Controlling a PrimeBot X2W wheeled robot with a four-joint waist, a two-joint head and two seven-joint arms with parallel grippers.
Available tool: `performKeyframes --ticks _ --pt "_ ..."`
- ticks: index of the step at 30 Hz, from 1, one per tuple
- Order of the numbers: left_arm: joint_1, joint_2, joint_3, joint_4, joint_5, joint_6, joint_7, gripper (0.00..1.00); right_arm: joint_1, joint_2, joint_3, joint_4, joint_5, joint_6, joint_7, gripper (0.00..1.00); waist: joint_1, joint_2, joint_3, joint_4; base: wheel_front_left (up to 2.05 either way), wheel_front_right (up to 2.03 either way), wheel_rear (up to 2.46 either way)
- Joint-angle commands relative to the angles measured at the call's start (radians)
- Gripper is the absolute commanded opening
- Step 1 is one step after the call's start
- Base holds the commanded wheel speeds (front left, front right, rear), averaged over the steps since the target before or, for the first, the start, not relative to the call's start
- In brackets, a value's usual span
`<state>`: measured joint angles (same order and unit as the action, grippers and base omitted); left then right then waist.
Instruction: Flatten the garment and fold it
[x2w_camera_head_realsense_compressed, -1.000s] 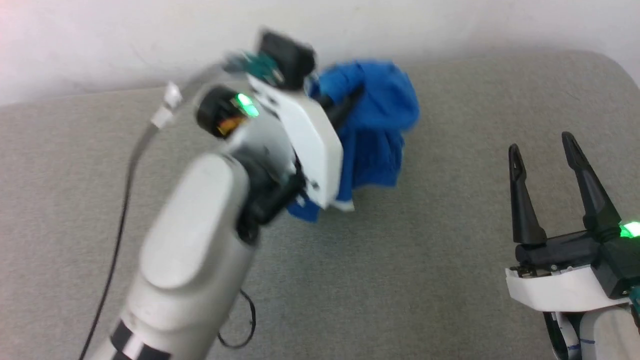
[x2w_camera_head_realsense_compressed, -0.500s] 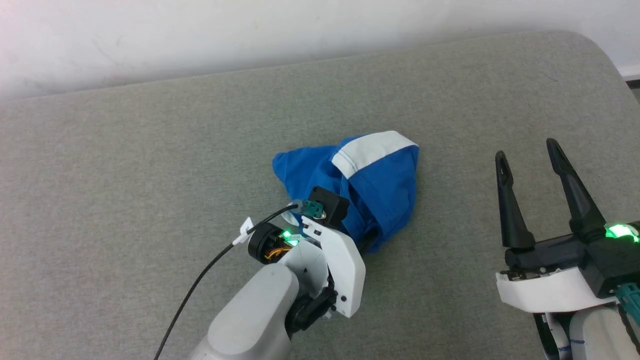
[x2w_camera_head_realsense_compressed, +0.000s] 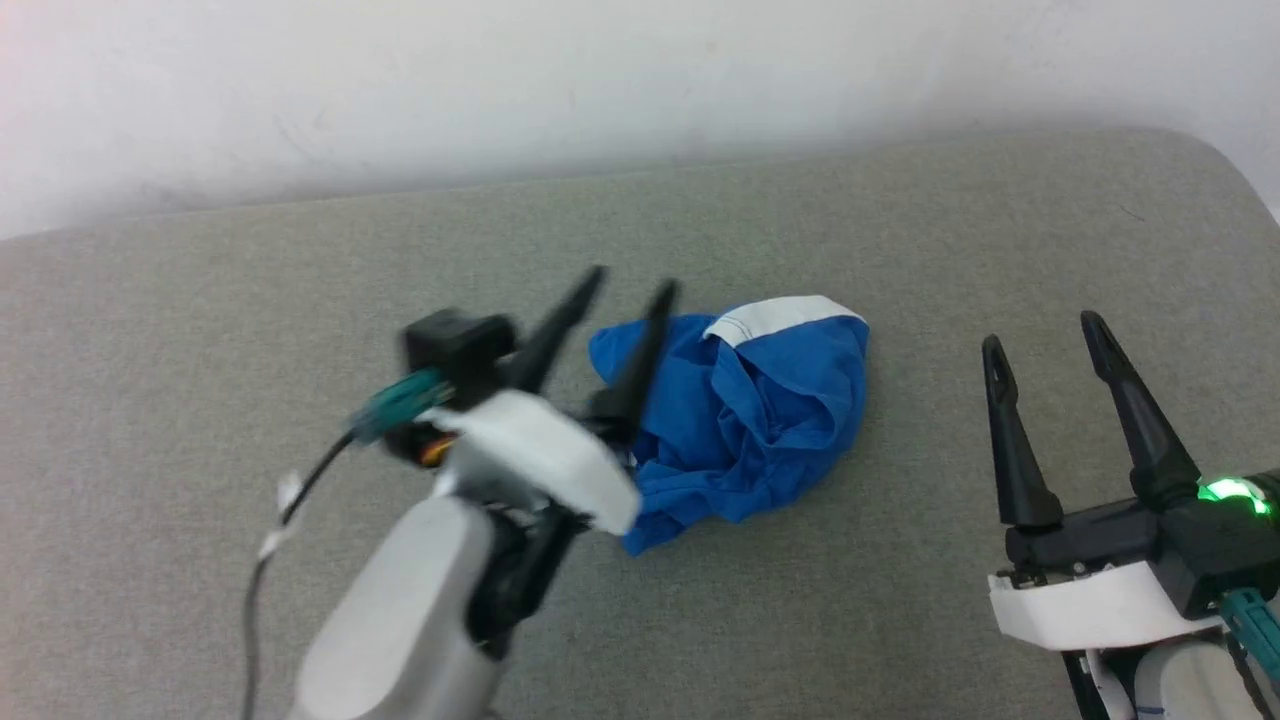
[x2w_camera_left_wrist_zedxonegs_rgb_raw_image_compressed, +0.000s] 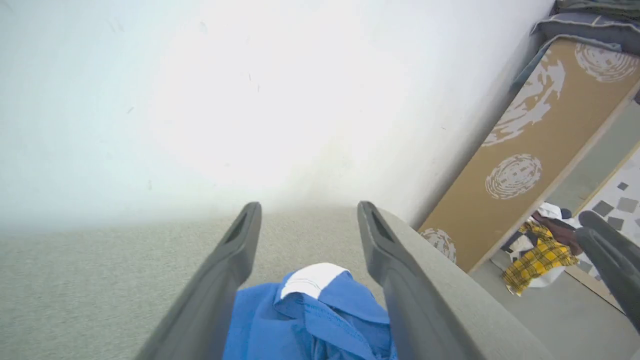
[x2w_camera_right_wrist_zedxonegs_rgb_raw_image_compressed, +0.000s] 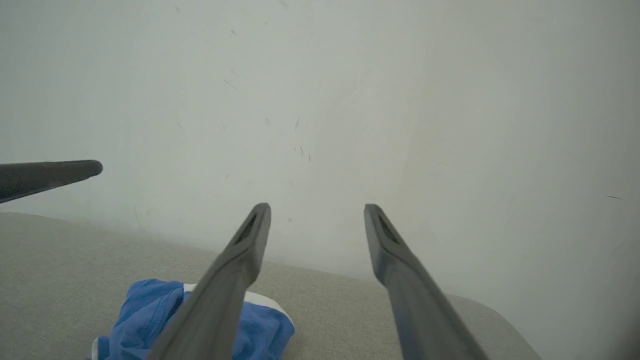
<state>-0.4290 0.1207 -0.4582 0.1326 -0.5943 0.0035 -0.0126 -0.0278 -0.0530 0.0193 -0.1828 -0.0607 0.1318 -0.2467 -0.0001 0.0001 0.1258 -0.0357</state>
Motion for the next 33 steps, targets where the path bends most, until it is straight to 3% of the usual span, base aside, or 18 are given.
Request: performKeyframes --ticks 1,4,10,15,19,24,28,33 --pt "0.041 0.02 0.017 -0.018 0.013 0.01 -0.033 1.0 0.015 0.003 -0.003 0.0 0.005 -0.001 0.002 1.0 0.0001 -0.0001 -0.008 0.008 0.0 0.0 0.0" --pt "0.132 0.07 0.055 -0.09 0.029 0.003 -0.149 1.0 0.036 0.003 -0.009 0.009 0.016 -0.001 0.002 1.0 0.0001 -0.0001 -0.015 0.01 0.0 0.0 0.0" --pt "0.355 0.139 0.171 -0.174 0.159 0.092 -0.247 1.0 0.083 0.003 -0.025 0.042 0.043 -0.001 0.0 1.0 0.0001 -0.0001 -0.019 0.016 0.0 0.0 0.0" --pt "0.475 0.081 0.279 -0.287 0.303 0.125 -0.249 1.0 0.107 0.003 -0.023 0.067 0.058 -0.001 -0.004 1.0 0.0001 -0.0001 -0.01 0.032 0.0 0.0 0.0" --pt "0.509 0.004 0.334 -0.321 0.35 0.081 -0.249 1.0 0.101 0.003 -0.024 0.077 0.05 -0.001 -0.005 1.0 0.0001 -0.0001 -0.006 0.053 0.0 0.0 0.0" --pt "0.481 -0.04 0.373 -0.316 0.374 0.02 -0.249 1.0 0.05 0.003 0.002 0.066 0.012 -0.001 0.03 1.0 0.0001 -0.0001 0.011 0.076 0.0 0.0 0.0" --pt "0.451 -0.059 0.392 -0.304 0.374 -0.012 -0.249 1.0 -0.017 -0.012 0.044 0.074 0.019 -0.001 0.147 1.0 0.0001 -0.0001 0.035 0.093 0.0 0.0 0.0" --pt "0.433 -0.068 0.389 -0.278 0.366 -0.029 -0.249 1.0 -0.073 -0.089 0.1 0.112 0.064 -0.001 0.331 1.0 0.0001 -0.0001 0.063 0.127 0.0 0.0 0.0"
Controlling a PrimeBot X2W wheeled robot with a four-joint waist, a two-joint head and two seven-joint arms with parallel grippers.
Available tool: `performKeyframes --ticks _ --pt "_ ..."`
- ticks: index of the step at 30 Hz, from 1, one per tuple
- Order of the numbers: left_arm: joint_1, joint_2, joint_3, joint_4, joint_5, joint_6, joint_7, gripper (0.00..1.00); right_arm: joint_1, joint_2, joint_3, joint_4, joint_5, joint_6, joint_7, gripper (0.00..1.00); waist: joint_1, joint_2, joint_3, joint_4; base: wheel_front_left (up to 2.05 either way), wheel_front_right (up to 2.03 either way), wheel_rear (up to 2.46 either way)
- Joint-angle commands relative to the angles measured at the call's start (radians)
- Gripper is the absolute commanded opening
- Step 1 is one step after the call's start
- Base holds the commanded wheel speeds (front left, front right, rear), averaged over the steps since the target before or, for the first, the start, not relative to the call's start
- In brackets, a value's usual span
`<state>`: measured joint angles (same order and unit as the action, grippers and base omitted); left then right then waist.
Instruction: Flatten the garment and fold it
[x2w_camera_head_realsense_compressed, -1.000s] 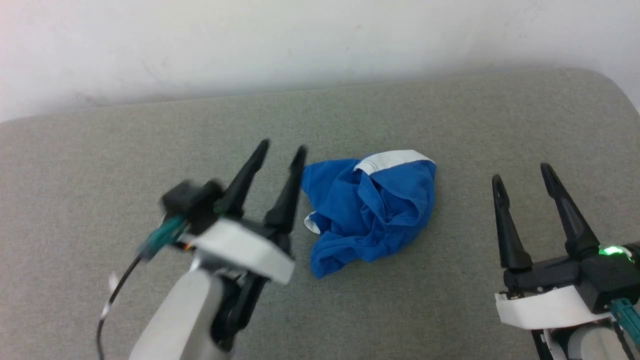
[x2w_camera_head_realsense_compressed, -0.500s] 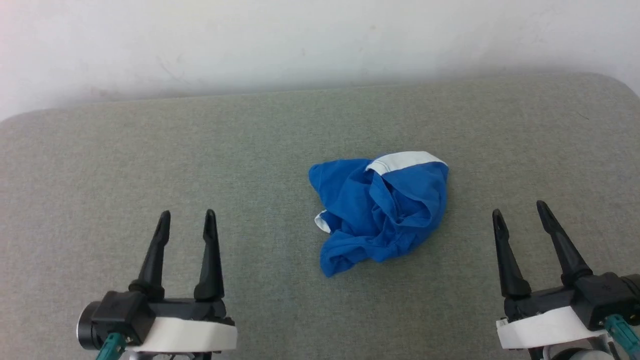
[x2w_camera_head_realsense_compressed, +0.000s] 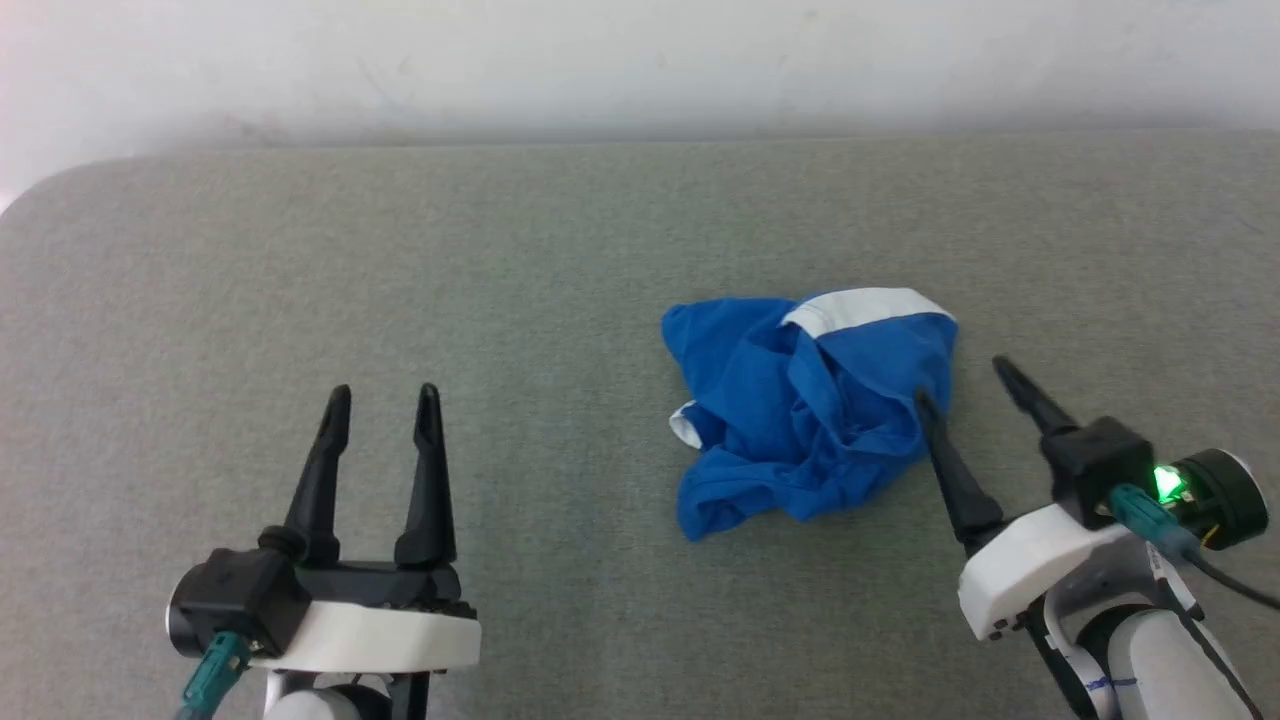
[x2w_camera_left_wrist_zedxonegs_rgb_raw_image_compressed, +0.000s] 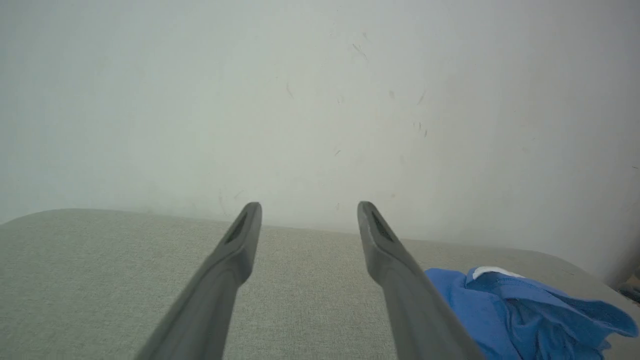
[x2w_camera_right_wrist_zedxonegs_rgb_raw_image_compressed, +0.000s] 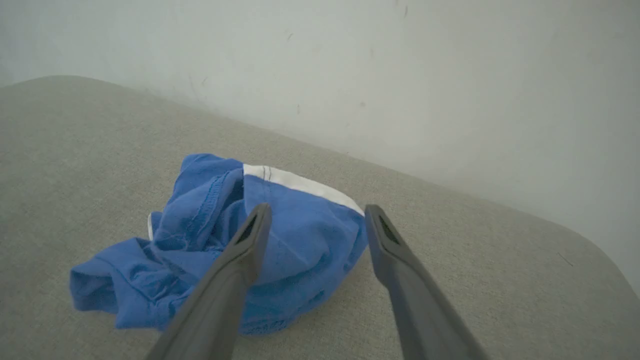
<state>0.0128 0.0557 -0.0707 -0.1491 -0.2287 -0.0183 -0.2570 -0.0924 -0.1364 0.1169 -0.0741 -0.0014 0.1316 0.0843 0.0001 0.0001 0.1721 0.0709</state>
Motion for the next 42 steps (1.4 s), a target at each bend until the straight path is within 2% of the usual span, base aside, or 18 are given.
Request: performKeyframes --ticks 1,4,7,8,10,11,16,22,27,31,36,37,38,39,42 --pt "-0.012 -0.004 -0.001 0.01 -0.002 -0.009 -0.005 1.0 -0.015 -0.023 0.012 0.016 0.015 -0.001 0.028 1.0 -0.0001 -0.0001 0.02 0.028 0.0 0.0 0.0" --pt "-0.02 -0.005 -0.01 0.027 -0.022 -0.006 -0.005 1.0 -0.019 -0.064 0.065 0.039 0.061 -0.001 0.092 1.0 -0.0001 -0.0001 0.026 0.05 0.0 0.0 0.0" --pt "-0.024 -0.005 -0.019 0.035 -0.041 0.007 -0.005 1.0 -0.014 -0.078 0.092 0.05 0.097 -0.001 0.123 1.0 -0.0001 -0.0001 0.025 0.062 0.0 0.0 0.0" --pt "-0.024 -0.005 -0.022 0.036 -0.044 0.01 -0.005 1.0 -0.013 -0.08 0.097 0.054 0.106 -0.001 0.129 0.75 -0.0001 -0.0001 0.025 0.064 0.0 0.0 0.0" --pt "-0.023 -0.005 -0.027 0.04 -0.047 0.015 -0.005 1.0 -0.011 -0.077 0.097 0.06 0.115 -0.001 0.133 0.02 -0.0001 -0.0001 0.02 0.066 0.0 0.0 0.0" --pt "-0.022 -0.005 -0.029 0.041 -0.048 0.018 -0.005 1.0 -0.011 -0.075 0.096 0.062 0.117 -0.001 0.134 0.0 -0.0001 -0.0001 0.018 0.065 0.0 0.0 0.0" --pt "-0.019 -0.005 -0.03 0.045 -0.053 0.027 -0.005 1.0 -0.018 -0.06 0.088 0.049 0.112 -0.001 0.117 0.0 -0.0001 -0.0001 0.003 0.051 0.0 0.0 0.0" --pt "-0.016 -0.005 -0.024 0.047 -0.052 0.029 -0.005 1.0 -0.077 -0.067 0.048 -0.001 0.111 -0.001 0.069 0.0 -0.0001 -0.0001 -0.015 -0.003 0.0 0.0 0.0" --pt "-0.015 -0.005 -0.02 0.05 -0.049 0.026 -0.005 1.0 -0.048 -0.085 -0.139 -0.014 0.089 -0.001 0.067 0.0 -0.0001 -0.0001 -0.018 -0.04 0.0 0.0 0.0" --pt "-0.012 -0.005 -0.012 0.055 -0.048 0.019 -0.005 1.0 0.077 -0.038 -0.308 -0.017 0.047 -0.001 0.054 0.0 -0.0001 -0.0001 -0.013 -0.051 0.0 0.0 0.0" --pt "-0.004 -0.005 -0.003 0.066 -0.045 0.013 -0.005 1.0 0.208 0.041 -0.382 0.039 0.036 -0.001 0.023 0.0 -0.0001 -0.0001 -0.008 -0.058 0.0 0.0 0.0" --pt "-0.002 -0.005 -0.003 0.068 -0.044 0.012 -0.005 1.0 0.22 0.049 -0.381 0.058 0.035 -0.001 0.018 0.14 -0.0001 -0.0001 -0.008 -0.06 0.0 0.0 0.0" --pt "-0.001 -0.005 -0.002 0.071 -0.042 0.01 -0.005 1.0 0.226 0.054 -0.376 0.074 0.033 -0.001 0.013 0.69 -0.0001 -0.0001 -0.008 -0.061 0.0 0.0 0.0" --pt "0.0 -0.005 -0.001 0.073 -0.041 0.008 -0.005 1.0 0.225 0.059 -0.366 0.082 0.031 -0.001 0.007 1.0 -0.0001 -0.0001 -0.01 -0.063 0.0 0.0 0.0" --pt "0.001 -0.005 0.0 0.08 -0.038 0.005 -0.005 1.0 0.196 0.068 -0.343 0.072 0.044 -0.001 -0.011 1.0 -0.0001 -0.0001 -0.016 -0.066 0.0 0.0 0.0"
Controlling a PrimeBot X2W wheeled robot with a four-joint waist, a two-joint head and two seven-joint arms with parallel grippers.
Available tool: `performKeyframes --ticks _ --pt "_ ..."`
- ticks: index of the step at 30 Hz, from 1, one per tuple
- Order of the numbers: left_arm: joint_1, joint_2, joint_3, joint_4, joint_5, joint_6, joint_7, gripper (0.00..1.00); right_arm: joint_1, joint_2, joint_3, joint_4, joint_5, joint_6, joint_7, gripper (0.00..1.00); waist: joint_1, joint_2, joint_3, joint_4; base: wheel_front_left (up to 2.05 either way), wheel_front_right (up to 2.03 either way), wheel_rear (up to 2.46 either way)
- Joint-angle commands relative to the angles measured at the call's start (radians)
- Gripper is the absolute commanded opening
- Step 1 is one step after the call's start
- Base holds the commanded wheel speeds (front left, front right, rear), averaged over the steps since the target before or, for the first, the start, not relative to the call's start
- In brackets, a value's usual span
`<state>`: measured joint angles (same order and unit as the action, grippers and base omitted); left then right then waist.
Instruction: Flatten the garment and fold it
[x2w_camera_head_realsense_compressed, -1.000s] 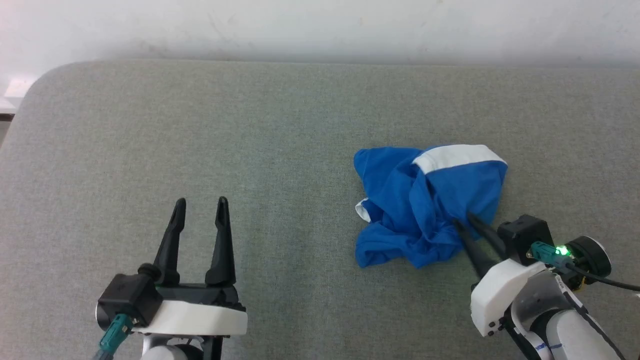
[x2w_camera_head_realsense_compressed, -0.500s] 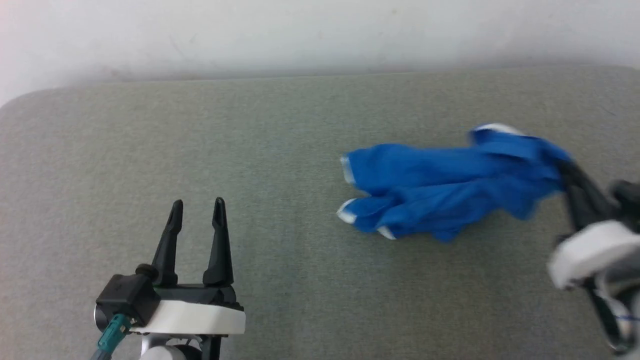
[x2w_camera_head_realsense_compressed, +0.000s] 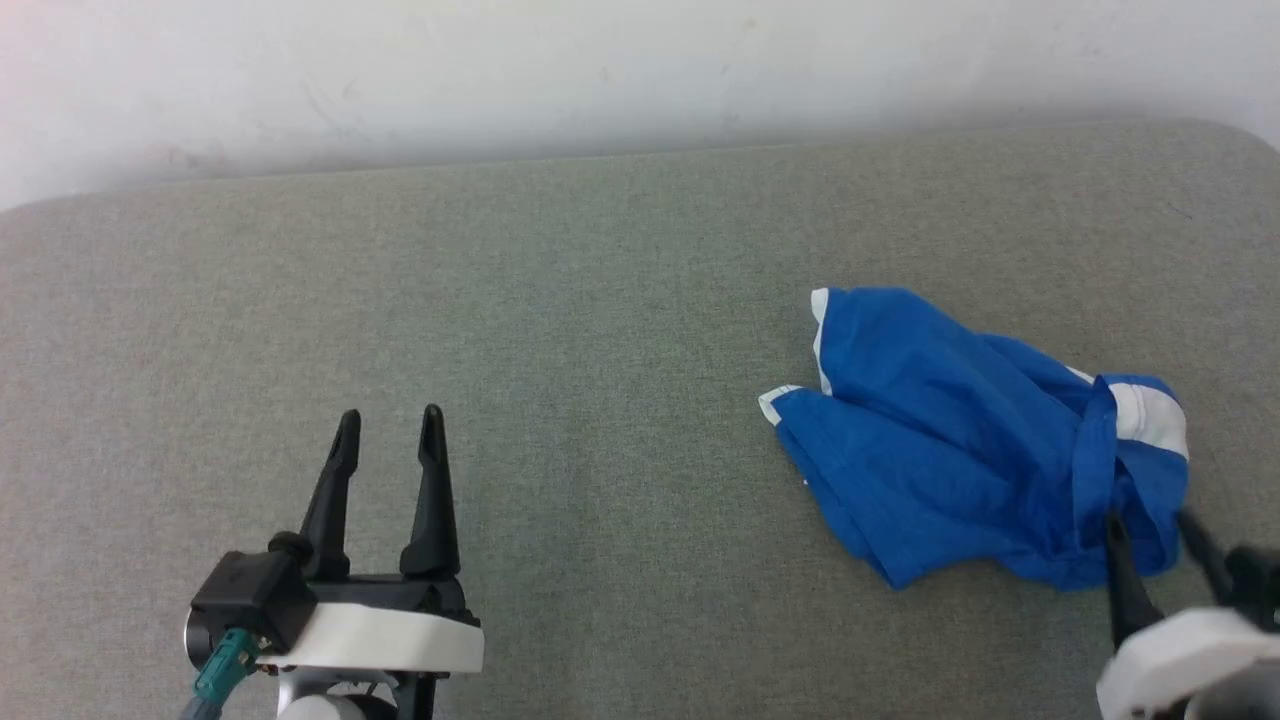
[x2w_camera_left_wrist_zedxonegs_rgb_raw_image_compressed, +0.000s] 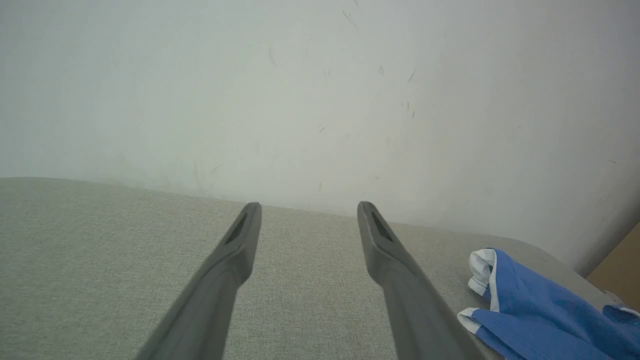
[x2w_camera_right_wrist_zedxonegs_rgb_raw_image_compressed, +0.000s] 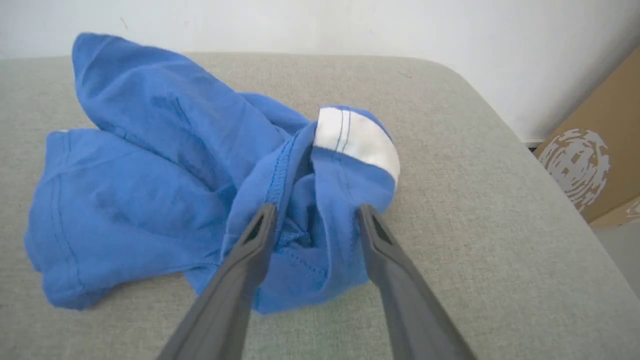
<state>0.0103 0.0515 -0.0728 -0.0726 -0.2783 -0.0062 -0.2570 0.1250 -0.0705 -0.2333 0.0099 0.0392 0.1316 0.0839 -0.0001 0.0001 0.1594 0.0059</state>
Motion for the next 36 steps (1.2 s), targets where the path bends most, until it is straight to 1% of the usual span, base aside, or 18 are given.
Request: performKeyframes --ticks 1,5,8,11,15,17,21,26,27,28,29,32,36 --pt "0.003 -0.001 0.002 0.005 0.013 -0.008 -0.005 1.0 -0.036 0.002 0.016 -0.029 0.004 -0.001 -0.017 1.0 0.0001 -0.0001 -0.006 -0.001 0.0 0.0 0.0" --pt "0.001 -0.001 -0.004 0.008 0.012 -0.009 -0.005 1.0 -0.094 -0.011 0.065 -0.143 0.02 -0.001 -0.017 1.0 0.0001 -0.0001 -0.012 0.006 0.0 0.0 0.0" --pt "-0.003 -0.001 -0.015 0.009 0.005 -0.009 -0.005 1.0 -0.133 -0.062 0.132 -0.212 0.023 -0.001 0.02 1.0 0.0001 -0.0001 -0.007 0.019 0.0 0.0 0.0" --pt "-0.009 -0.001 -0.028 0.012 -0.002 -0.008 -0.005 1.0 -0.17 -0.104 0.219 -0.224 0.046 -0.001 0.083 1.0 0.0001 -0.0001 0.006 0.041 0.0 0.0 0.0" --pt "-0.026 -0.001 -0.039 0.016 -0.009 -0.007 -0.005 1.0 -0.206 -0.155 0.35 -0.171 0.115 -0.001 0.198 1.0 0.0001 -0.0001 0.033 0.079 0.0 0.0 0.0" --pt "-0.034 -0.001 -0.041 0.018 -0.013 -0.006 -0.005 1.0 -0.226 -0.175 0.393 -0.128 0.141 -0.001 0.243 1.0 0.0001 -0.0001 0.048 0.098 0.0 0.0 0.0" --pt "-0.049 -0.001 -0.045 0.021 -0.022 -0.003 -0.005 1.0 -0.272 -0.208 0.454 -0.028 0.146 -0.001 0.281 1.0 0.0001 -0.0001 0.074 0.132 0.0 0.0 0.0" --pt "-0.062 -0.001 -0.043 0.023 -0.026 -0.001 -0.005 1.0 -0.329 -0.229 0.527 0.106 0.16 -0.001 0.312 1.0 0.0001 -0.0001 0.093 0.157 0.0 0.0 0.0" --pt "-0.065 -0.001 -0.044 0.024 -0.027 -0.001 -0.005 1.0 -0.34 -0.238 0.549 0.131 0.158 -0.001 0.325 0.48 0.0001 -0.0001 0.095 0.16 0.0 0.0 0.0" --pt "-0.067 -0.001 -0.044 0.025 -0.028 0.0 -0.005 1.0 -0.352 -0.244 0.566 0.15 0.159 -0.001 0.332 0.1 0.0001 -0.0001 0.096 0.162 0.0 0.0 0.0" --pt "-0.069 -0.001 -0.044 0.026 -0.028 0.0 -0.005 1.0 -0.362 -0.245 0.576 0.163 0.161 -0.001 0.334 0.0 0.0001 -0.0001 0.096 0.163 0.0 0.0 0.0" --pt "-0.074 -0.001 -0.042 0.029 -0.03 0.004 -0.005 1.0 -0.399 -0.238 0.586 0.17 0.175 -0.001 0.313 0.0 0.0001 -0.0001 0.09 0.159 0.0 0.0 0.0" --pt "-0.073 -0.001 -0.038 0.032 -0.029 0.004 -0.005 1.0 -0.46 -0.231 0.61 0.128 0.187 -0.001 0.246 0.0 0.0001 -0.0001 0.064 0.145 0.0 0.0 0.0"
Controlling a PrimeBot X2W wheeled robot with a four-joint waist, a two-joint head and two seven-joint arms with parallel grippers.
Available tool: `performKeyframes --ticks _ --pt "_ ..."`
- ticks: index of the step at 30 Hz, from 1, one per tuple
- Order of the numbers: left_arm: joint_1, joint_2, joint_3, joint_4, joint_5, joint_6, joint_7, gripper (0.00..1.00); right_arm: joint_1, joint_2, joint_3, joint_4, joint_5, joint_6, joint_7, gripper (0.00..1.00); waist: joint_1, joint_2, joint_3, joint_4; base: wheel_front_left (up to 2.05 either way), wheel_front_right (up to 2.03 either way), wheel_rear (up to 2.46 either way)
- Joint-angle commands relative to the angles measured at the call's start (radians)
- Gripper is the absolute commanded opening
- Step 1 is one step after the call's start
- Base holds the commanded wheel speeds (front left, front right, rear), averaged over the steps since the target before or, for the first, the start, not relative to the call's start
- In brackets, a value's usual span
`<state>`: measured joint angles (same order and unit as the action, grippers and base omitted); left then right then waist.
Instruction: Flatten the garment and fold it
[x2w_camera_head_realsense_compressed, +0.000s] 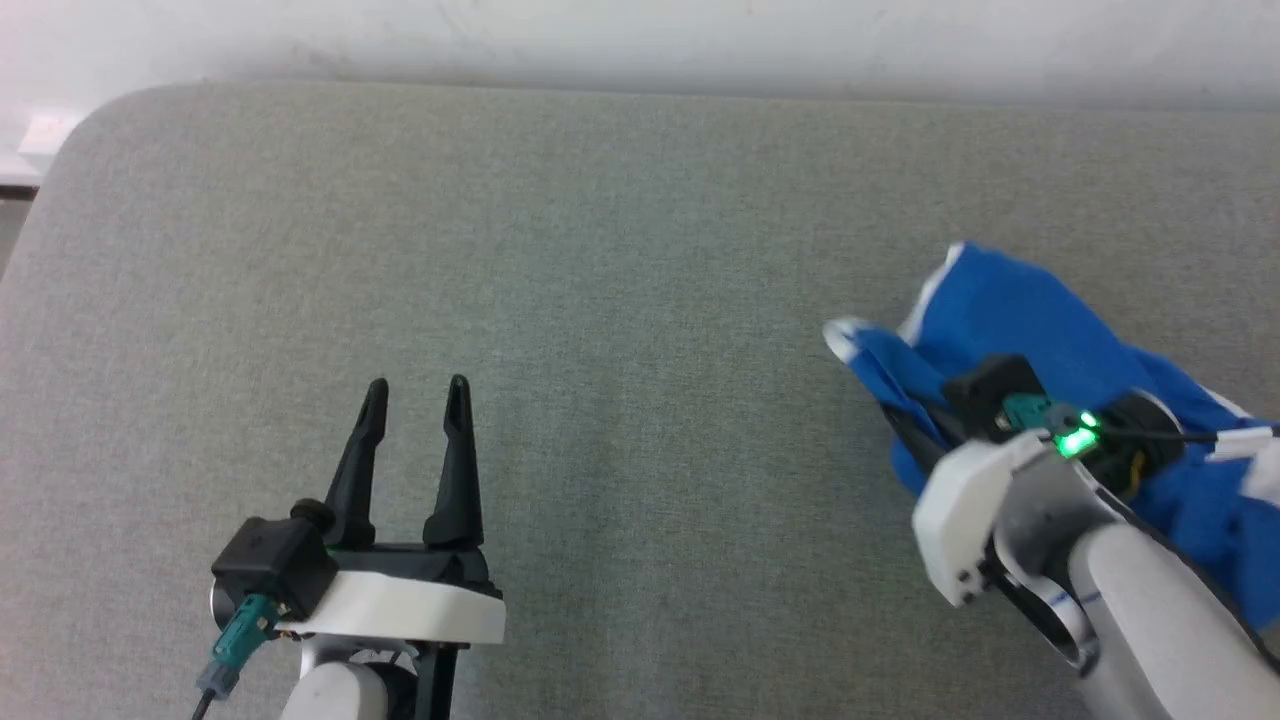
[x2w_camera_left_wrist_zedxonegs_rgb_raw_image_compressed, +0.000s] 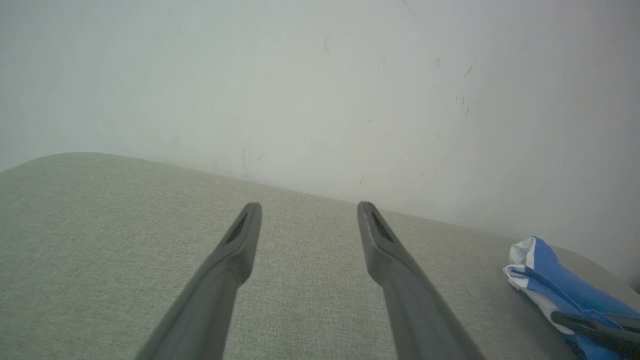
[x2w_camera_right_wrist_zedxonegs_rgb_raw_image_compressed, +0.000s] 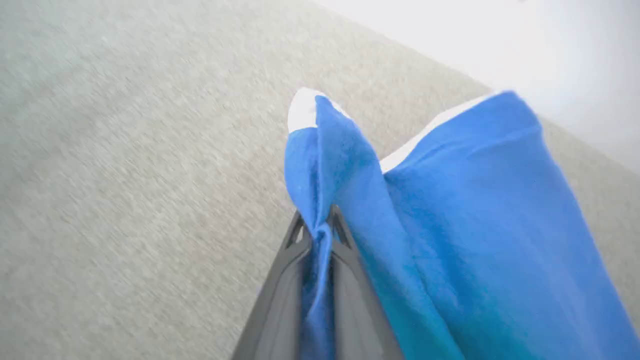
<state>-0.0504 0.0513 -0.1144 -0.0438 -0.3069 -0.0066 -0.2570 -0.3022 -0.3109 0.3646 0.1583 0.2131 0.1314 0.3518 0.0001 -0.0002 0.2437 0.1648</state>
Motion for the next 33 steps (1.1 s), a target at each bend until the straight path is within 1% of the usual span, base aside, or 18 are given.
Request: performKeyframes --ticks 1,4,7,10,12,13,17,20,21,23,26,29,33 --pt "-0.011 -0.001 0.005 0.005 0.0 0.004 -0.005 1.0 -0.047 0.014 0.028 -0.038 0.023 -0.001 -0.034 0.0 -0.0001 0.0002 -0.028 -0.017 0.0 0.0 0.0" --pt "-0.007 -0.001 0.008 0.008 0.002 0.003 -0.005 1.0 -0.081 0.025 0.115 -0.104 0.079 -0.001 -0.061 0.0 -0.0001 0.0002 -0.053 -0.025 0.0 0.0 0.0" --pt "0.0 -0.001 0.012 0.01 0.002 0.003 -0.005 1.0 -0.085 0.028 0.251 -0.177 0.182 -0.001 -0.058 0.0 -0.0001 0.0002 -0.073 -0.028 0.0 0.0 0.0" --pt "0.014 -0.001 0.019 0.007 0.002 0.002 -0.005 1.0 -0.07 -0.009 0.395 -0.229 0.274 -0.001 -0.023 0.0 -0.0001 0.0002 -0.085 -0.03 0.0 0.0 0.0" --pt "0.026 -0.001 0.026 0.006 0.001 0.004 -0.005 1.0 -0.046 -0.041 0.467 -0.241 0.334 -0.001 0.008 0.0 -0.0001 0.0002 -0.09 -0.032 0.0 0.0 0.0" --pt "0.026 -0.001 0.026 0.006 0.001 0.004 -0.005 1.0 -0.046 -0.041 0.467 -0.241 0.334 -0.001 0.008 0.0 -0.0001 0.0002 -0.09 -0.032 0.0 0.0 0.0" --pt "0.044 -0.001 0.036 0.003 -0.004 0.007 -0.005 1.0 0.007 -0.123 0.556 -0.223 0.424 -0.001 0.099 0.0 -0.0001 0.0002 -0.089 -0.037 0.0 0.0 0.0" --pt "0.047 -0.001 0.034 0.003 -0.008 0.008 -0.005 1.0 0.036 -0.173 0.572 -0.206 0.463 -0.001 0.166 0.0 -0.0001 0.0002 -0.088 -0.044 0.0 0.0 0.0" --pt "0.047 -0.001 0.033 0.004 -0.009 0.009 -0.005 1.0 0.04 -0.182 0.569 -0.207 0.466 -0.001 0.176 0.23 -0.0001 0.0002 -0.089 -0.046 0.0 0.0 0.0" --pt "0.047 -0.001 0.031 0.004 -0.012 0.01 -0.005 1.0 0.044 -0.181 0.534 -0.216 0.459 -0.001 0.142 1.0 -0.0001 0.0002 -0.093 -0.053 0.0 0.0 0.0" --pt "0.048 -0.001 0.028 0.006 -0.015 0.01 -0.005 1.0 0.044 -0.163 0.482 -0.231 0.431 -0.001 0.07 1.0 -0.0001 0.0002 -0.102 -0.063 0.0 0.0 0.0" --pt "0.051 -0.001 0.027 0.007 -0.015 0.011 -0.005 1.0 0.048 -0.132 0.411 -0.248 0.4 -0.001 -0.022 1.0 -0.0001 0.0002 -0.113 -0.07 0.0 0.0 0.0" --pt "0.057 -0.001 0.035 -0.001 -0.008 0.01 -0.005 1.0 0.081 -0.07 0.246 -0.272 0.319 -0.001 -0.18 1.0 -0.0001 0.0002 -0.122 -0.079 0.0 0.0 0.0"
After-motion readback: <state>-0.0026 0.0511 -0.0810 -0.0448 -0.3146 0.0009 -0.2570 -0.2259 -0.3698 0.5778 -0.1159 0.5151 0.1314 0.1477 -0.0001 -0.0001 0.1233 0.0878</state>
